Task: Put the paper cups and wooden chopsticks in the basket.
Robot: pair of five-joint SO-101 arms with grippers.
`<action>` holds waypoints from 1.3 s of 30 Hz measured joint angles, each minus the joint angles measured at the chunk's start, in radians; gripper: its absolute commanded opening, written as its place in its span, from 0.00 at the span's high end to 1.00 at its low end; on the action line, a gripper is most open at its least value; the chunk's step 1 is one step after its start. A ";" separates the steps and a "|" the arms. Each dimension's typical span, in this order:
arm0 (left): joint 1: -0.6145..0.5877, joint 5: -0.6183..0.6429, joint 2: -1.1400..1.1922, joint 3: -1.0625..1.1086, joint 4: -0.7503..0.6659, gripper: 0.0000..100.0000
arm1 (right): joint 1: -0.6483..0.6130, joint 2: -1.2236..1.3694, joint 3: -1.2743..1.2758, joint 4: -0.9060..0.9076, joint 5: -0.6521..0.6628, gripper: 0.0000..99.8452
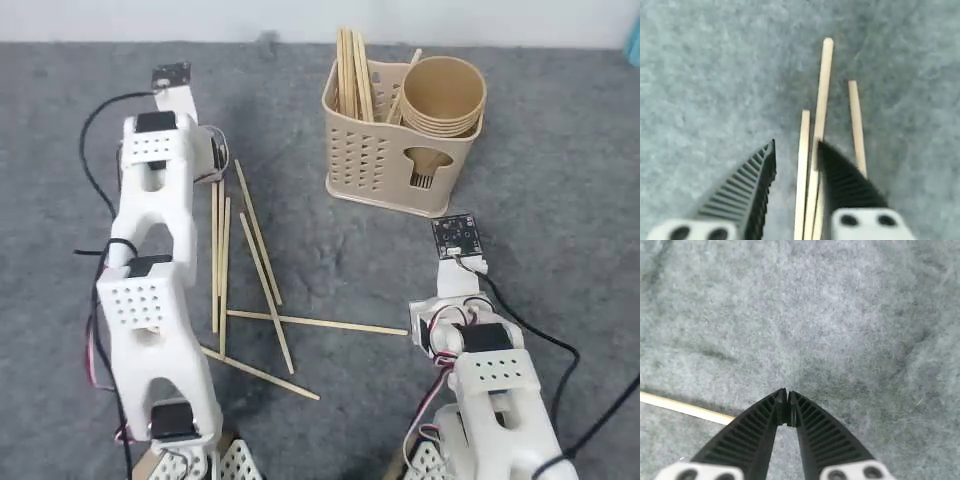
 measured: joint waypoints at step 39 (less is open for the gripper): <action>0.003 -0.078 0.158 -0.075 -0.052 0.99 | 0.000 0.000 0.000 0.000 0.000 0.99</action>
